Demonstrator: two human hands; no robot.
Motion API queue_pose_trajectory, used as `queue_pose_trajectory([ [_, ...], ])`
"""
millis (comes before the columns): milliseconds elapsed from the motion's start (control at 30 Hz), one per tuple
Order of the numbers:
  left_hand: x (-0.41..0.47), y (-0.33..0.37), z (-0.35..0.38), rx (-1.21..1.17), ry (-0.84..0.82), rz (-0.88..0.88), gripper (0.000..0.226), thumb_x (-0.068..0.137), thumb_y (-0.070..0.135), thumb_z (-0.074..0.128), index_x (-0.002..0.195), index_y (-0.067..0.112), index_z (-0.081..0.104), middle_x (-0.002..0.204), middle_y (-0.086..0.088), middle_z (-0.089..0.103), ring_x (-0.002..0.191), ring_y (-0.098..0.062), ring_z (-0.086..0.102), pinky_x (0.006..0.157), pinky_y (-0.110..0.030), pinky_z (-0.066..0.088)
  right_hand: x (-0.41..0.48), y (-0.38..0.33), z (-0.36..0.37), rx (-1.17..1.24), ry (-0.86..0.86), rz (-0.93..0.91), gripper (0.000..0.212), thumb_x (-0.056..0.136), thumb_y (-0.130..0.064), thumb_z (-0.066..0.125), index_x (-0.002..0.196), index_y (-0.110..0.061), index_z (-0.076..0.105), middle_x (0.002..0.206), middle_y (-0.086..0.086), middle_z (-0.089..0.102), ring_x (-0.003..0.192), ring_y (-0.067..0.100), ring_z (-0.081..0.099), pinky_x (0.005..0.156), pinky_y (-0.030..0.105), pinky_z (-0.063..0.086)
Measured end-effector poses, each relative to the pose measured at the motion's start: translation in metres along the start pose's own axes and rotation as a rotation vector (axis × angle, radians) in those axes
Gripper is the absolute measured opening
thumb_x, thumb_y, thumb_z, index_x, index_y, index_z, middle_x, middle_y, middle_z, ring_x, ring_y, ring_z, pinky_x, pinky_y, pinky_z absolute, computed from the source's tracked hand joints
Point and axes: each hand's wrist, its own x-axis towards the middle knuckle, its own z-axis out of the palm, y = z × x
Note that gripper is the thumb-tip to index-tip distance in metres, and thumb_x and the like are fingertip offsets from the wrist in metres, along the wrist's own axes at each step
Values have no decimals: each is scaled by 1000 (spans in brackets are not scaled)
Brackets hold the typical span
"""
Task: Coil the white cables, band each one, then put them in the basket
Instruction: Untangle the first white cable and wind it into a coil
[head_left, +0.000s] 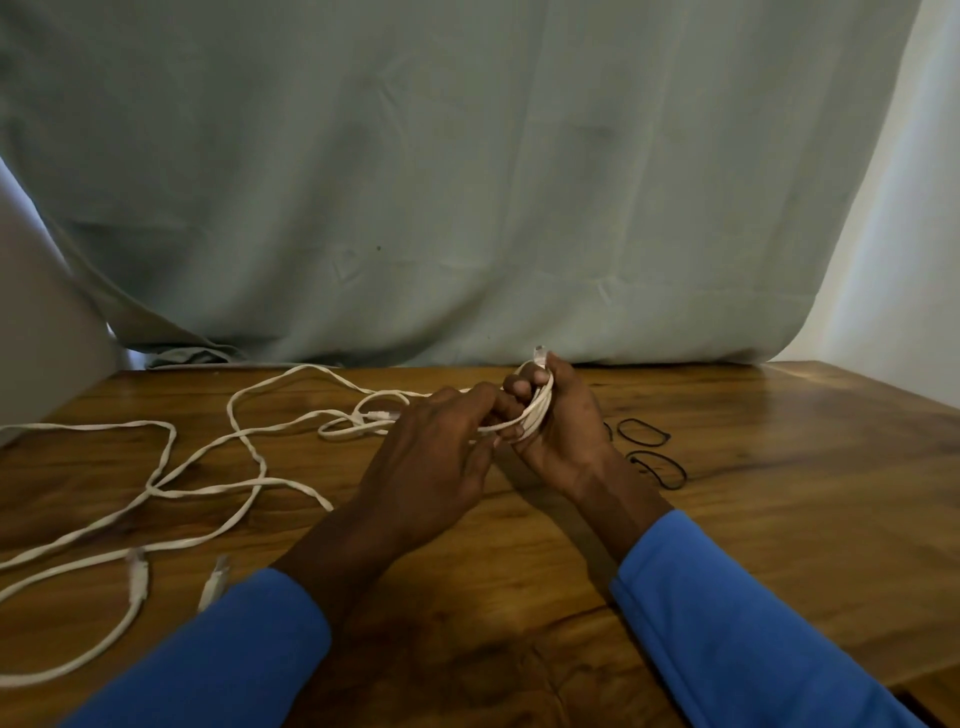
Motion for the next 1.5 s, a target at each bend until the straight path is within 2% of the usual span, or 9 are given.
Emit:
queue_pose_trajectory([
  [233, 0, -9, 1, 85, -65, 130, 38, 86, 5, 73, 119, 25, 72, 111, 6, 64, 99, -13, 62, 81, -27, 46, 1, 4, -1, 111, 27, -9, 59, 108, -50, 33, 60, -19, 48, 46, -2, 46, 53, 20, 58, 65, 28, 51],
  [367, 1, -9, 2, 118, 63, 165, 23, 80, 12, 79, 99, 23, 72, 103, 5, 63, 100, -16, 56, 86, -34, 44, 4, -4, -8, 215, 25, -4, 66, 109, -48, 30, 53, -18, 49, 41, -6, 35, 35, 11, 43, 38, 18, 35],
  [533, 0, -12, 4, -283, 160, -441, 43, 84, 40, 81, 120, 26, 62, 112, 10, 63, 97, -1, 62, 80, -12, 49, 3, -14, -20, 193, -103, -4, 60, 105, -43, 29, 52, -21, 43, 36, -8, 30, 26, 8, 29, 32, 16, 19],
  [667, 1, -11, 11, -929, -162, -848, 72, 79, 48, 75, 143, 21, 53, 124, -10, 71, 101, -24, 76, 85, -44, 62, -1, -9, -15, 143, -216, 68, 53, 98, -51, 38, 55, -20, 40, 37, -7, 29, 28, 9, 24, 35, 15, 19],
  [867, 3, -4, 16, -1042, -32, -800, 32, 94, 43, 65, 114, 19, 72, 87, -1, 76, 75, -12, 71, 56, -26, 53, 0, 6, -6, 26, -287, 183, 49, 101, -32, 45, 54, -21, 41, 35, -6, 31, 29, 8, 16, 32, 13, 17],
  [1067, 1, -14, 23, -681, 275, -702, 19, 105, 20, 53, 111, 17, 71, 97, -2, 77, 94, -21, 74, 89, -47, 59, -1, 24, 1, 8, -296, 250, 53, 106, -36, 41, 55, -21, 40, 38, -6, 29, 28, 7, 29, 31, 17, 20],
  [1200, 1, -14, 20, -857, 251, -783, 25, 106, 11, 49, 117, 11, 71, 100, -9, 77, 96, -29, 73, 90, -47, 59, -5, 26, 4, 14, -294, 290, 54, 106, -38, 41, 55, -20, 41, 39, -6, 22, 30, 7, 18, 30, 16, 29],
  [1334, 3, -11, 20, -995, 264, -859, 27, 109, 18, 48, 124, 7, 68, 75, 0, 71, 70, -16, 69, 60, -30, 56, -6, 27, 0, -7, -344, 384, 47, 103, -38, 50, 60, -21, 41, 43, -7, 19, 33, 8, 16, 30, 17, 32],
  [1500, 3, -12, 19, -1128, 312, -882, 31, 109, 15, 44, 124, 17, 71, 77, -14, 62, 48, -13, 48, 49, -25, 46, -2, 31, -4, -35, -332, 390, 46, 102, -41, 51, 61, -21, 44, 38, -7, 33, 30, 7, 20, 36, 16, 18],
])
